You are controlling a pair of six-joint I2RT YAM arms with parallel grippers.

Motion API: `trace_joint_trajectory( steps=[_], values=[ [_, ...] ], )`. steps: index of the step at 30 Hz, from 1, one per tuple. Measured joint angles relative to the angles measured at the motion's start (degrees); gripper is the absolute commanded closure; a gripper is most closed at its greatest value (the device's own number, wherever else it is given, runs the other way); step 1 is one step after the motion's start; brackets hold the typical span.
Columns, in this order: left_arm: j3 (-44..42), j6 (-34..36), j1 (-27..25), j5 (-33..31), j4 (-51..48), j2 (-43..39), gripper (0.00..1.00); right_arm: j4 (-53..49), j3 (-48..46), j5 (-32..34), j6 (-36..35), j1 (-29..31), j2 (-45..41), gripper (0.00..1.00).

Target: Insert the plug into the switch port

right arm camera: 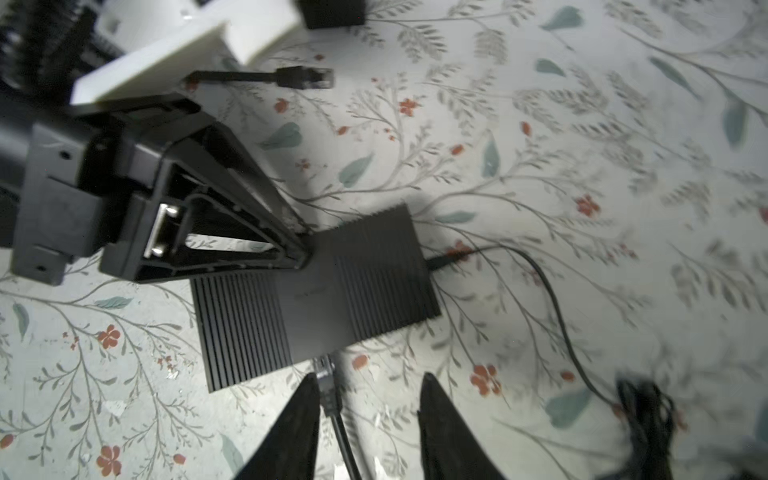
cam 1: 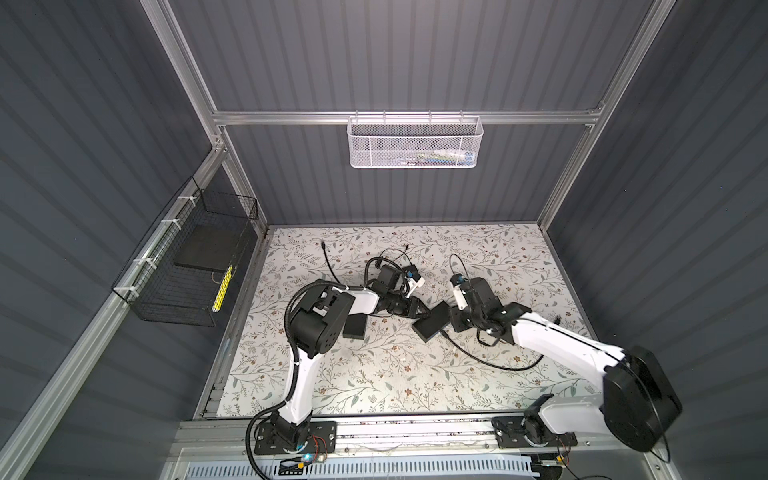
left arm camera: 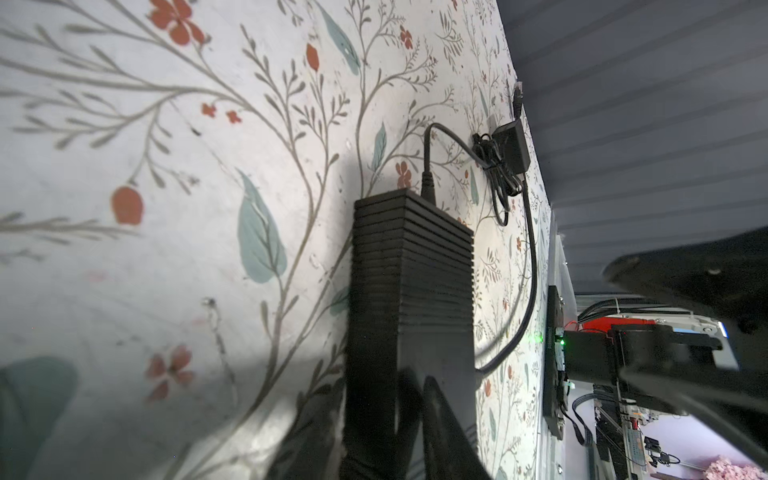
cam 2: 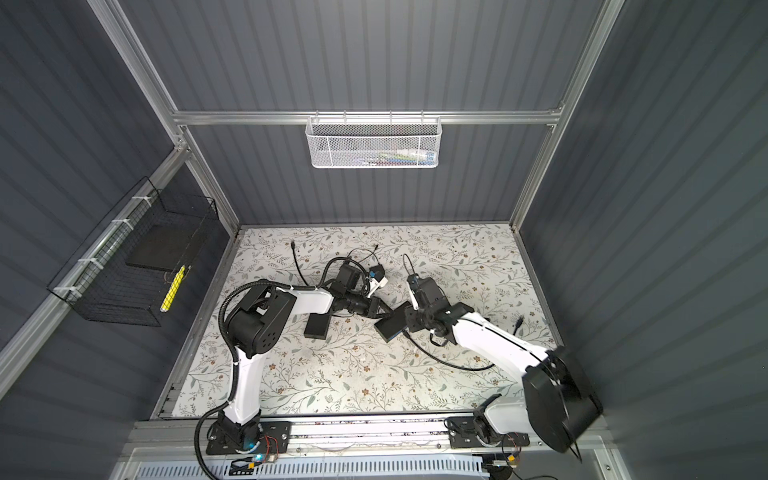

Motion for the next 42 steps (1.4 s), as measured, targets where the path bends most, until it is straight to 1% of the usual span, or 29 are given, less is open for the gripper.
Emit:
trace_joint_trajectory(
  steps=[4,8,10,12,14,17,23,29,34,42],
  values=[
    [0.0,-0.1,0.0,-0.2,-0.1,-0.1,0.67,-3.6,-7.8,4.1,9.5,-7.0,-13.6,0.48],
    [0.0,-0.1,0.0,-0.5,-0.3,-0.2,0.66,-9.6,-13.2,6.7,17.1,-15.1,-25.4,0.45],
    [0.3,-0.1,0.0,-0.6,-0.6,-0.2,0.66,-12.4,-14.2,7.2,19.9,-18.7,-28.1,0.44],
    [0.6,-0.1,0.0,-0.7,-1.1,-0.2,0.66,-14.2,-14.7,6.7,21.7,-22.3,-28.5,0.43],
    [0.8,-0.1,0.0,-0.9,-1.3,-0.2,0.66,-15.3,-15.0,5.0,23.1,-26.4,-26.8,0.43],
    [1.0,-0.1,0.0,-1.1,-1.6,-0.2,0.65,-15.2,-15.1,2.1,24.5,-31.6,-22.0,0.43],
    [1.1,-0.3,0.0,-1.3,-1.5,-0.3,0.65,-13.5,-15.2,-2.0,24.3,-36.7,-13.8,0.41],
    [1.1,-1.3,0.0,-1.3,-0.5,-0.3,0.65,-11.4,-12.3,-6.1,22.9,-41.0,-6.8,0.4],
    [1.1,-2.3,0.0,-1.2,0.9,-0.3,0.65,-9.6,-9.7,-8.8,21.8,-42.4,-0.1,0.4],
    [1.1,-2.7,0.1,-1.2,1.7,-0.3,0.65,-6.0,-1.5,-10.8,19.7,-42.6,10.7,0.4]
  ],
)
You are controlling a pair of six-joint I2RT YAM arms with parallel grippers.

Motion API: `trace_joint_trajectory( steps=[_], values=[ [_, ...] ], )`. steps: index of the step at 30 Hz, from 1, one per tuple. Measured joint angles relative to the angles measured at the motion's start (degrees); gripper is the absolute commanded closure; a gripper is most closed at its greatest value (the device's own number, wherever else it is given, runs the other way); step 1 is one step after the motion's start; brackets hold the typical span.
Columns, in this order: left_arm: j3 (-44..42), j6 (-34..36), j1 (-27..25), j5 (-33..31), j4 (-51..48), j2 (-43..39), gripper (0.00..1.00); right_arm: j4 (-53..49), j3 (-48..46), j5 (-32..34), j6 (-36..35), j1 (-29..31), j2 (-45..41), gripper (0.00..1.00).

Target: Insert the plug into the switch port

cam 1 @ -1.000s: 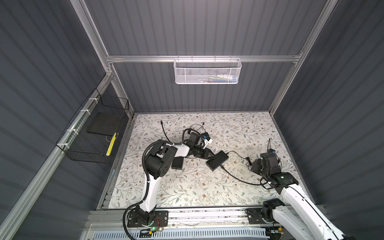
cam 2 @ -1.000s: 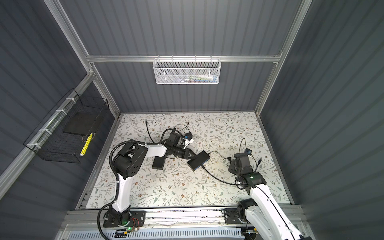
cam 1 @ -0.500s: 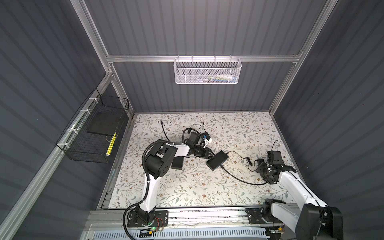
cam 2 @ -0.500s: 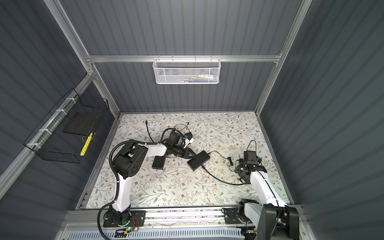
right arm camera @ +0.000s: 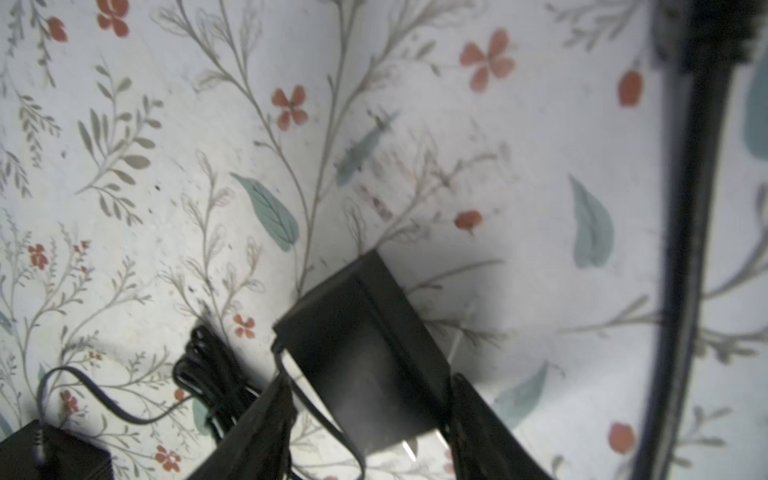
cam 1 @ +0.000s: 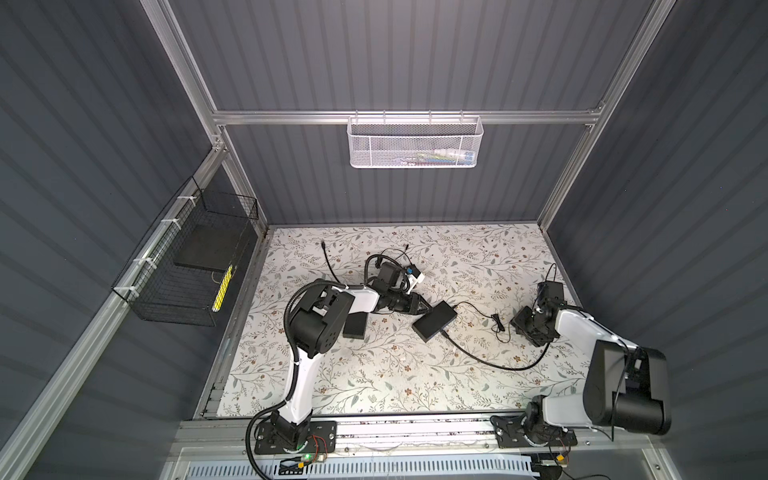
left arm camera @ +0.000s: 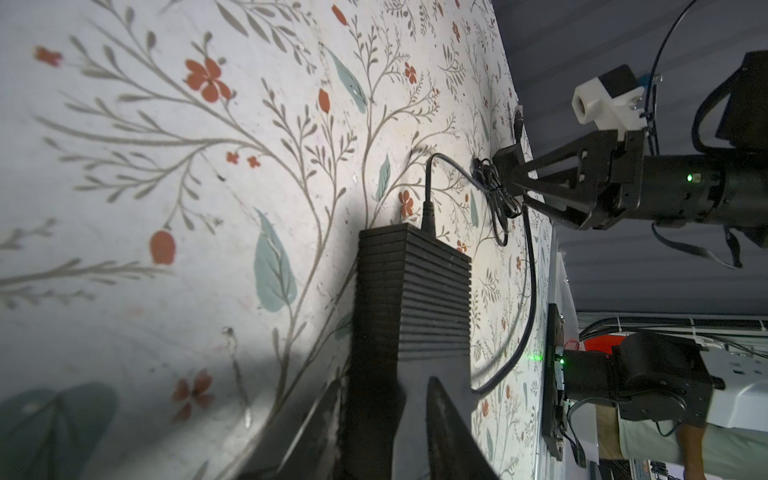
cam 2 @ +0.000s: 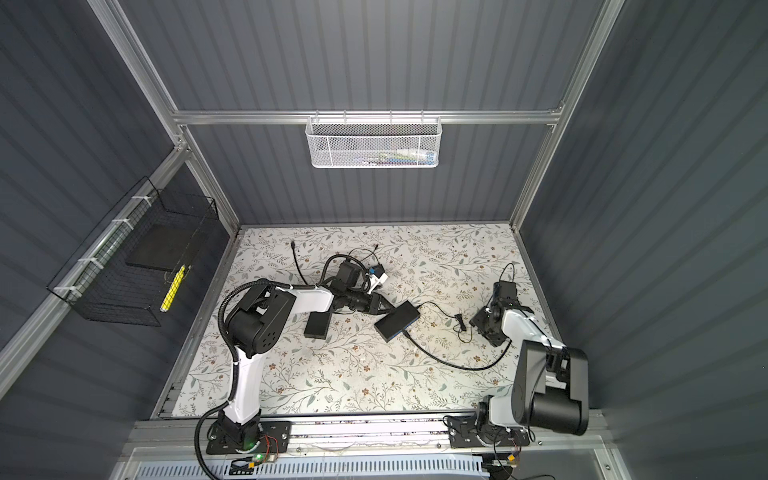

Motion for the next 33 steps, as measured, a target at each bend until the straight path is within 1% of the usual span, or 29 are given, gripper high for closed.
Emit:
trace_joint_trajectory(
  steps=[5,10,12,15,17,19,22,25,28,30,33],
  values=[
    [0.0,0.0,0.0,0.0,-0.5,0.0,0.66,3.3,6.4,-2.5,-0.9,0.0,8.4,0.41],
    [1.0,0.0,0.0,0.0,-2.9,0.0,0.66,5.2,13.2,-4.7,-3.1,0.0,14.7,0.41],
    [2.2,0.0,0.0,0.0,-4.0,0.0,0.66,5.2,15.4,-5.1,-4.3,-0.1,16.0,0.41],
    [3.7,0.1,0.0,-0.3,-5.2,0.0,0.66,5.1,16.3,-4.9,-5.8,-0.3,14.9,0.4],
    [4.3,0.1,0.0,-0.5,-5.6,0.0,0.66,5.4,14.4,-4.3,-5.9,-1.0,11.7,0.4],
    [4.8,0.1,0.0,-0.5,-6.1,0.0,0.66,6.0,10.4,-3.9,-5.4,-2.4,6.8,0.39],
    [5.2,0.1,0.0,-0.5,-6.5,0.1,0.67,6.3,1.9,-3.2,-3.3,-6.3,-3.1,0.37],
    [5.2,0.1,0.0,-0.7,-6.8,0.1,0.66,6.2,-5.9,-0.9,-1.0,-9.6,-12.8,0.35],
    [5.2,0.1,0.0,-1.1,-6.9,0.1,0.67,4.1,-10.4,2.0,-0.1,-12.4,-22.5,0.34],
    [5.0,0.1,0.1,-1.4,-6.6,0.1,0.67,3.5,-10.7,2.7,-0.2,-15.9,-25.6,0.33],
    [4.3,0.1,0.1,-1.6,-6.3,0.1,0.67,3.5,-10.5,2.3,-0.4,-22.1,-24.9,0.33]
  ],
)
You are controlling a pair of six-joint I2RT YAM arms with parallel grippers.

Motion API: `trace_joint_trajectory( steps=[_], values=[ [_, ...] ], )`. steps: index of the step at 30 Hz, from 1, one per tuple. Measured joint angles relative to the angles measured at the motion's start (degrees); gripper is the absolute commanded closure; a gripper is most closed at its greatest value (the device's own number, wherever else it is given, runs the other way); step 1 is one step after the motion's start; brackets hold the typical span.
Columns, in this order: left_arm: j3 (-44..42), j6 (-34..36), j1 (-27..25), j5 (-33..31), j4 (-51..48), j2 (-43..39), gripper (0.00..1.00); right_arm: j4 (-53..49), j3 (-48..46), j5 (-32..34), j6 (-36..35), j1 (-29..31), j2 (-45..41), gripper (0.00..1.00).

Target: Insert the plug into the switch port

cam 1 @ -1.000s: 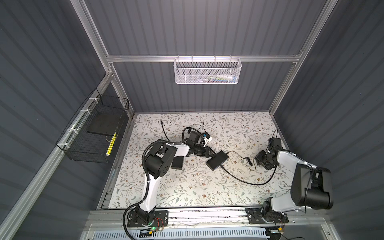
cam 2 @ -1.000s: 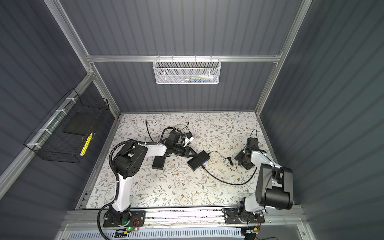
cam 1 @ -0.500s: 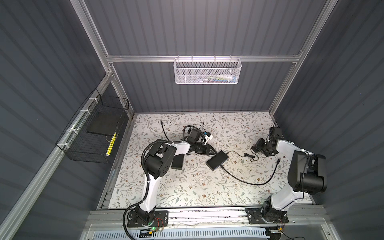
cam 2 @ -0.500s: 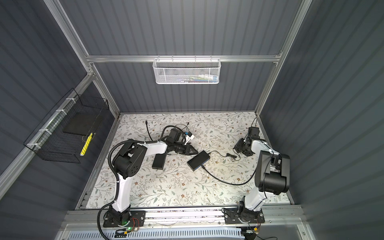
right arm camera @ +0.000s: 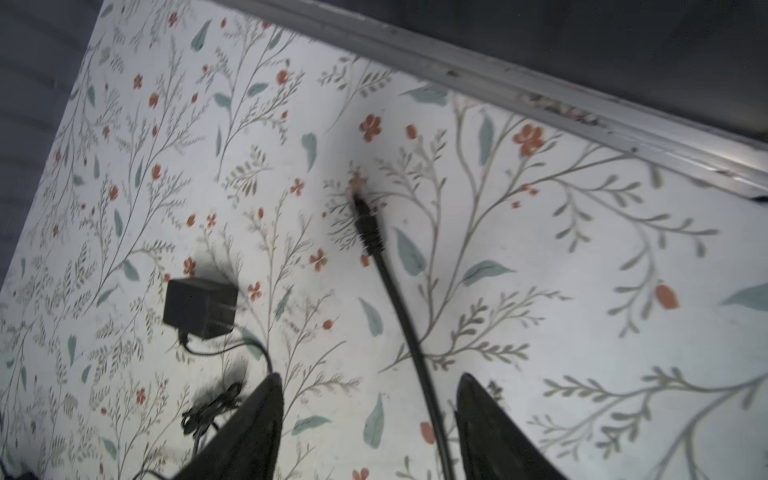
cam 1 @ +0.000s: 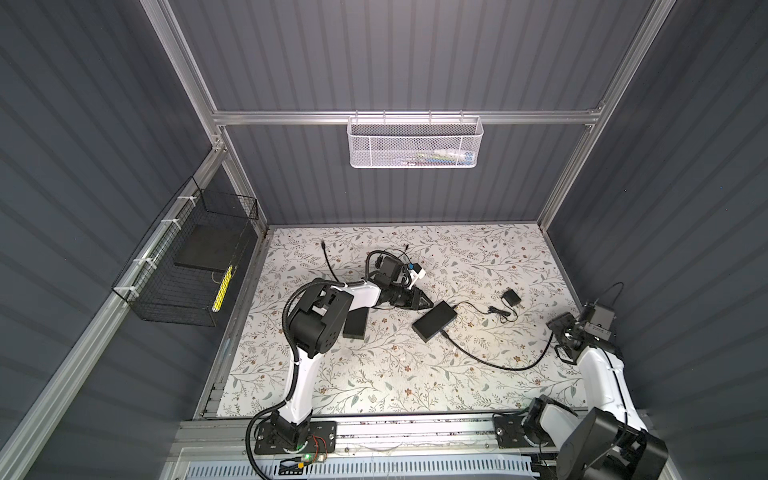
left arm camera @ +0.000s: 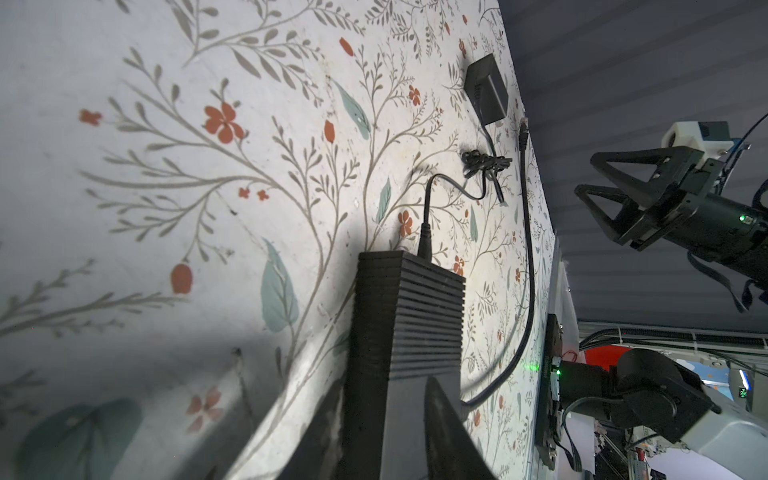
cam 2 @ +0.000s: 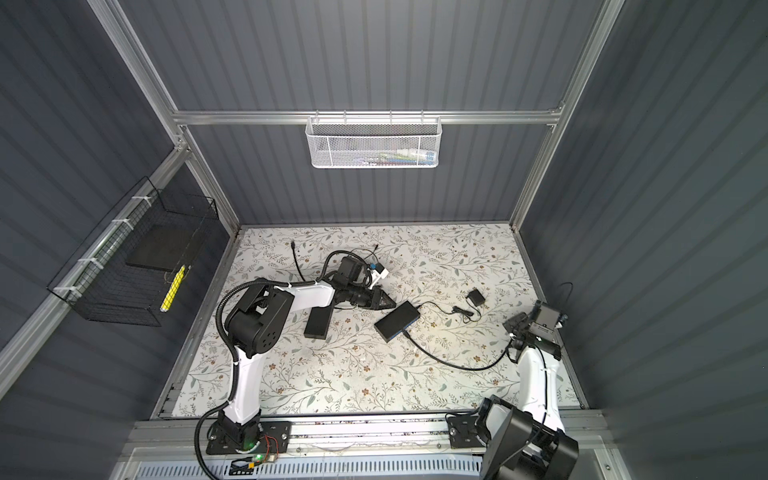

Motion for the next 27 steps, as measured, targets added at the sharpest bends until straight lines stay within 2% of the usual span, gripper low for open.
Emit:
trace_joint_trajectory(
  steps=[3,7,14,27],
  values=[
    [-0.4,0.0,0.0,0.0,0.2,0.0,0.67,0.2,0.0,-1.7,-0.5,-3.5,4.8,0.34],
    [-0.5,0.0,0.2,0.1,0.5,0.0,0.67,0.7,0.2,-6.4,-1.5,-4.3,13.8,0.35],
    [-0.5,0.0,0.7,0.4,0.4,0.0,0.67,3.4,2.0,-11.5,-3.3,-3.8,18.0,0.35],
    [-3.3,-0.1,0.7,0.9,1.1,0.0,0.67,2.5,11.1,-11.2,-5.6,11.3,28.2,0.36]
  ],
)
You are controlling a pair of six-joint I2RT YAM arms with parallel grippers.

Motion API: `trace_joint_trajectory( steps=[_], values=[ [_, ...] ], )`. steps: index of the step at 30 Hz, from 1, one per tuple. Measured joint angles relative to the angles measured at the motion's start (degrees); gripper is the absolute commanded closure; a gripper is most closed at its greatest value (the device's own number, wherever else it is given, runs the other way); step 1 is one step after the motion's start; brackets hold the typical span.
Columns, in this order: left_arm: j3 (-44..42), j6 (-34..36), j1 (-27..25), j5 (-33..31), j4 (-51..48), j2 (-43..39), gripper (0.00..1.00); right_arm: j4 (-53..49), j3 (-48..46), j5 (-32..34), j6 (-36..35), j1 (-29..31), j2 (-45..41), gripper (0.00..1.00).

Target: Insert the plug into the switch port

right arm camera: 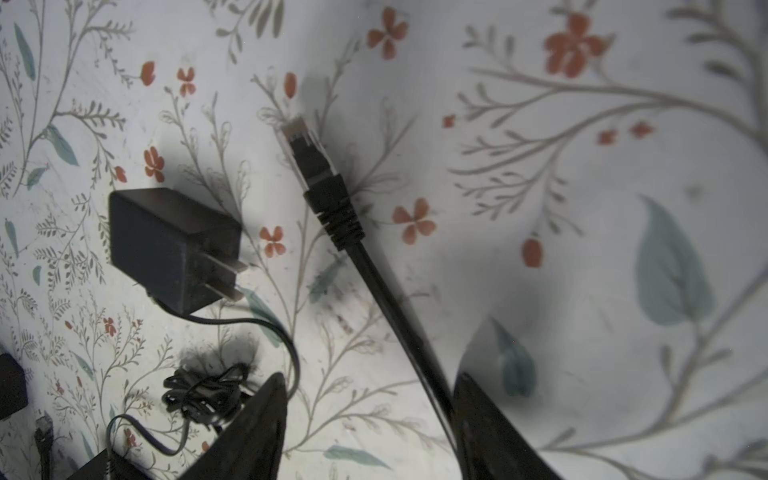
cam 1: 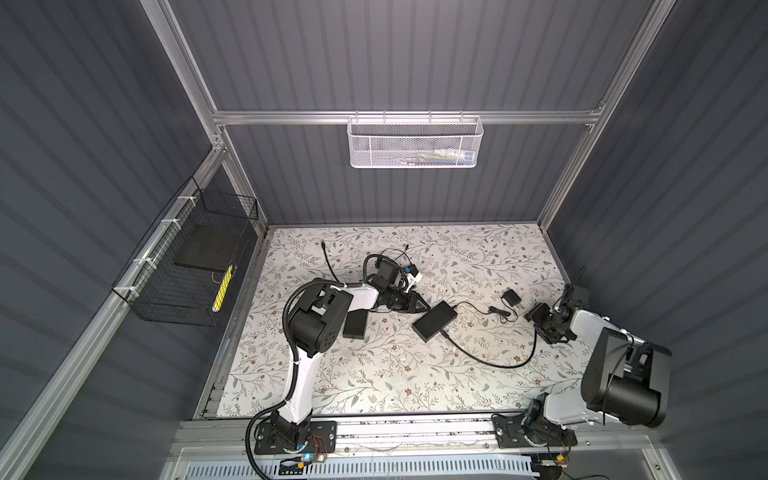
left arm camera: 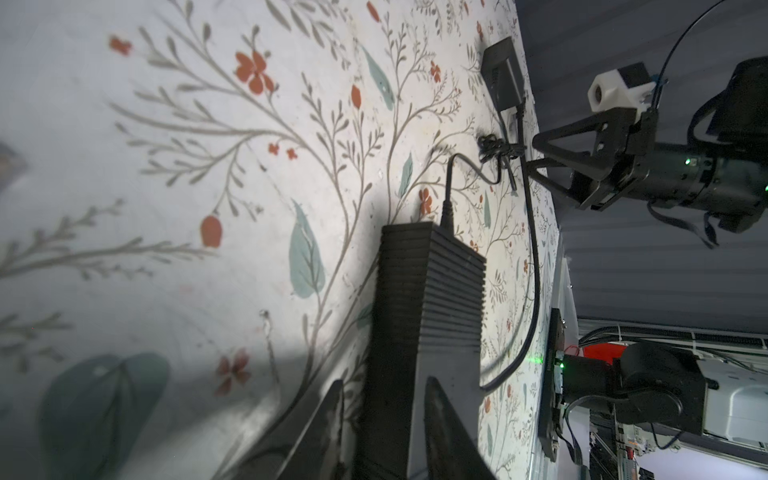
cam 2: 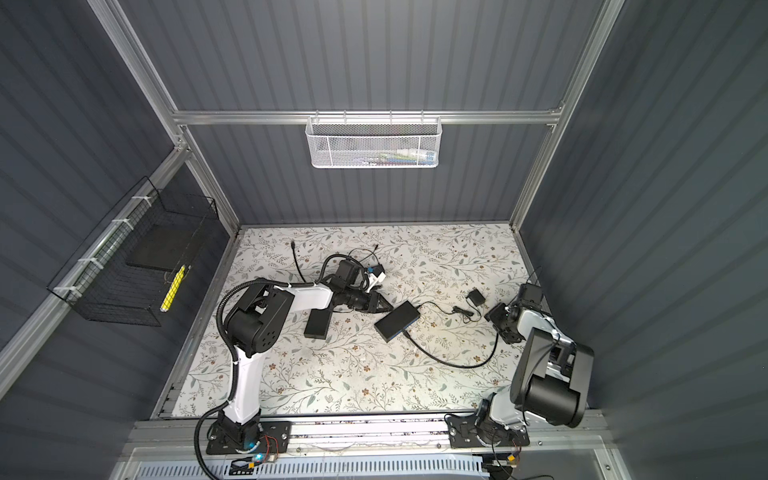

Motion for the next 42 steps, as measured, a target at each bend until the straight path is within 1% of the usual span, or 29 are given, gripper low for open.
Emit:
trace_joint_trajectory(
  steps=[4,9,13,16,19,23,26,29,33,37,39,42],
  values=[
    [-1.3,-0.7,0.0,0.7,1.6,-0.2,0.67,-0.3,6.8,-1.2,-1.2,3.1,6.8,0.36],
    [-3.4,-1.7,0.0,0.6,2.7,-1.4,0.67,-1.1,14.4,-2.3,-2.8,4.9,12.8,0.35],
    [-4.9,-3.0,-0.3,-0.2,2.6,-2.6,0.67,-3.1,19.4,-2.5,-4.5,5.0,13.6,0.33],
    [-5.0,-3.7,-0.9,-0.9,2.6,-2.9,0.67,-4.6,20.5,-0.3,-6.1,6.1,11.2,0.31],
    [-5.5,-4.5,-1.7,-1.4,2.7,-3.3,0.66,-8.5,20.5,5.6,-9.0,11.5,6.3,0.32],
    [-5.8,-4.2,-2.4,-1.5,1.4,-3.9,0.65,-11.4,18.1,10.5,-12.0,22.9,-2.4,0.35],
    [-5.8,-3.3,-2.4,-1.5,-0.4,-4.2,0.65,-13.1,13.9,10.6,-12.8,32.0,-8.8,0.38],
    [-5.7,-2.3,-2.4,-1.5,-2.1,-4.6,0.65,-14.3,8.7,7.9,-10.8,39.3,-12.5,0.42],
    [-5.5,-1.8,-2.4,-1.1,-3.0,-4.6,0.66,-12.7,0.1,3.5,-4.3,47.6,-13.1,0.45],
    [-5.0,-1.8,-2.4,-1.1,-3.9,-4.6,0.66,-10.5,-3.9,0.4,0.9,54.7,-9.7,0.48],
    [-4.8,-1.8,-2.4,-1.1,-4.4,-4.6,0.66,-8.8,-4.0,-0.6,2.7,56.8,-6.4,0.49],
    [-4.6,-1.8,-2.7,-1.3,-4.7,-4.6,0.66,-5.4,-2.9,-1.4,4.5,57.7,-3.5,0.52]
  ],
)
